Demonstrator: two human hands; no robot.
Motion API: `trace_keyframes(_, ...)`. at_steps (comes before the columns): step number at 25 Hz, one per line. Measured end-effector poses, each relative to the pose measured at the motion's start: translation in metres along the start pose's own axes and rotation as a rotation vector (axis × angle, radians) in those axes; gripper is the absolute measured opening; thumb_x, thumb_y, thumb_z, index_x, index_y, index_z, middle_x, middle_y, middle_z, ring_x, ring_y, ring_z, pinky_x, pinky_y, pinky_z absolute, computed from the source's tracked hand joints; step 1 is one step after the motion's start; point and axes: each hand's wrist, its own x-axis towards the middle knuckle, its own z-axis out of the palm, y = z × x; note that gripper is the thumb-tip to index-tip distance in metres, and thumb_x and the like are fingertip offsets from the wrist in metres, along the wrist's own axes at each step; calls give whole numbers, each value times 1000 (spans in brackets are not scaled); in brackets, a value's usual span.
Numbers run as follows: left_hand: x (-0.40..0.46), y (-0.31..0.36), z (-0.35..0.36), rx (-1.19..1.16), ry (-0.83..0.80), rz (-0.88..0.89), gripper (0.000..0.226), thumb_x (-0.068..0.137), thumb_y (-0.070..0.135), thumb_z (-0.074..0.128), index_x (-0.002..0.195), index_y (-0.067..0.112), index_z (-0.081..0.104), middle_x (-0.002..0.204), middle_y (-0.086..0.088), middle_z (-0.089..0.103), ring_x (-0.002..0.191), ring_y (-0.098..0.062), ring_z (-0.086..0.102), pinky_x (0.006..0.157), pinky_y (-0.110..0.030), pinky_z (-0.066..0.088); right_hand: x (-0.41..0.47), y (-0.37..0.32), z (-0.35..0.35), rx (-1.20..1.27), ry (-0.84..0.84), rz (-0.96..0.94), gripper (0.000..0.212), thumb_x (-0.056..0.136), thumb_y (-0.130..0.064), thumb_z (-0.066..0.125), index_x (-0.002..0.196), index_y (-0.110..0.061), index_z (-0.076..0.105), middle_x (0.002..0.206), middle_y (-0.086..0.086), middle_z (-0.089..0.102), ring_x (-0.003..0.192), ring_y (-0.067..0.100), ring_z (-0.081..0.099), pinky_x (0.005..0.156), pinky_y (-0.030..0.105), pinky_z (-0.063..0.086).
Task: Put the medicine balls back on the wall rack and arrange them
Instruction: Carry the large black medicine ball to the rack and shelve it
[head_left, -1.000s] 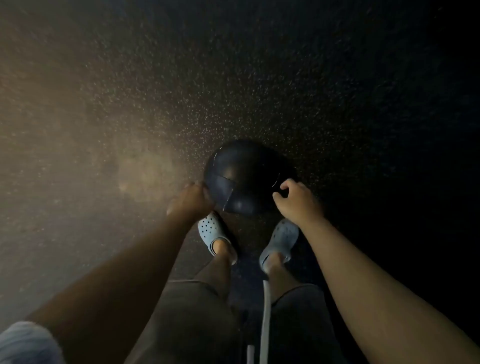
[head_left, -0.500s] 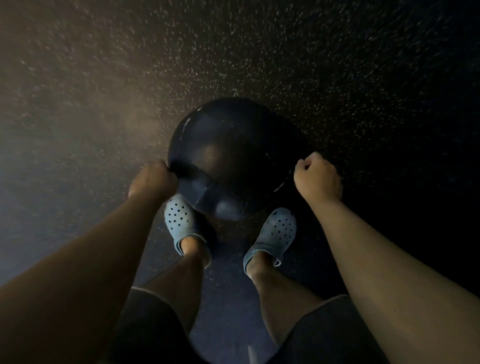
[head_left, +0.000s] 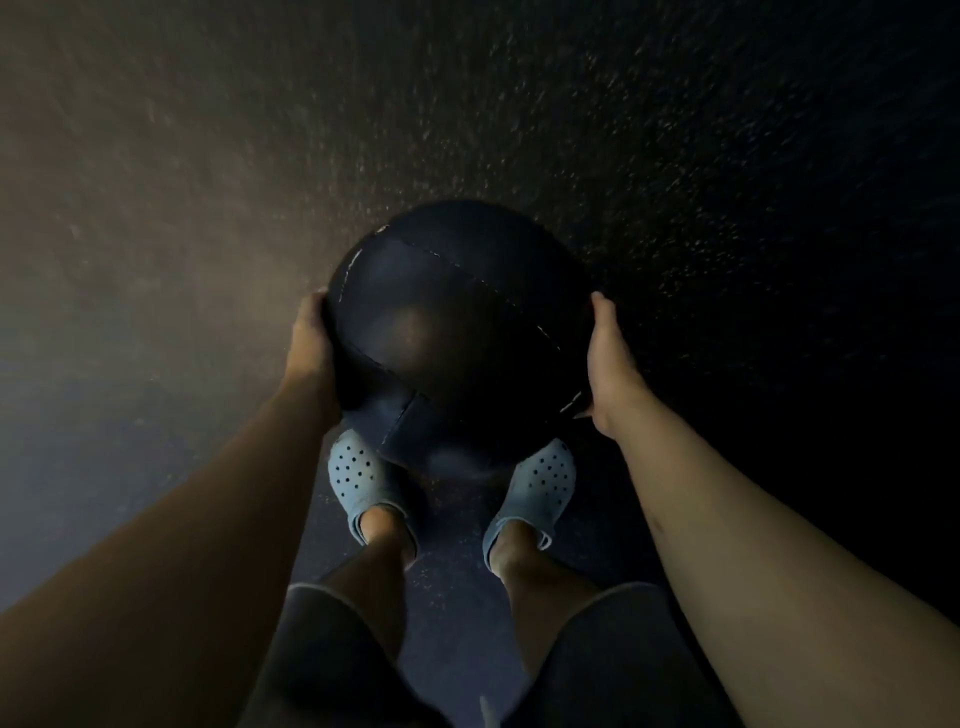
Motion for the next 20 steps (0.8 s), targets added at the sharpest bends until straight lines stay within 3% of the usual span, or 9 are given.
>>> trace_keyframes(4,-123,79,44,27,-153,149,39,110,37,38,91,20,68,74,4,77,82,-13,65,81,-33,52,-124,-70,-75,114,73,-103,102,72,-87,38,158,-34,44,159,8,51,143,33,50,119,59,38)
trace_keyframes(8,-264,163,110,48,-413,298,36,107,43,45,94,21,71,85,2,76,86,-13,69,81,-31,53,-268,-136,-180,343,163,-309,68,101,-66,34,155,-28,50,150,8,58,130,29,58,101,48,48)
trace_keyframes(11,-371,211,165,115,-537,432,39,89,56,59,98,22,77,109,-2,78,108,-19,70,101,-40,55,-374,-153,-262,536,266,-515,58,104,-58,35,143,-26,62,133,4,68,111,20,65,88,37,52)
trace_keyframes(12,-412,222,185,144,-595,472,47,79,61,62,101,23,80,114,-2,80,113,-21,71,107,-43,55,-410,-153,-289,607,317,-572,59,101,-63,37,139,-27,65,130,3,71,109,20,67,89,36,53)
trace_keyframes(14,-503,230,222,203,-782,535,60,69,67,64,108,25,81,114,-1,82,118,-26,72,109,-46,54,-479,-142,-347,737,452,-691,80,82,-85,43,140,-34,65,138,2,69,120,23,67,106,42,52)
trace_keyframes(17,-617,216,276,235,-989,688,62,75,71,63,113,25,81,115,-2,81,121,-27,71,109,-46,53,-525,-109,-454,942,631,-898,111,50,-107,54,136,-39,68,135,-1,73,122,27,69,116,48,48)
trace_keyframes(20,-732,170,325,271,-1194,809,87,67,93,64,128,33,76,126,-1,79,124,-28,71,111,-50,52,-618,-49,-536,1046,792,-1081,92,55,-99,63,122,-38,76,127,-4,78,121,23,70,117,46,47)
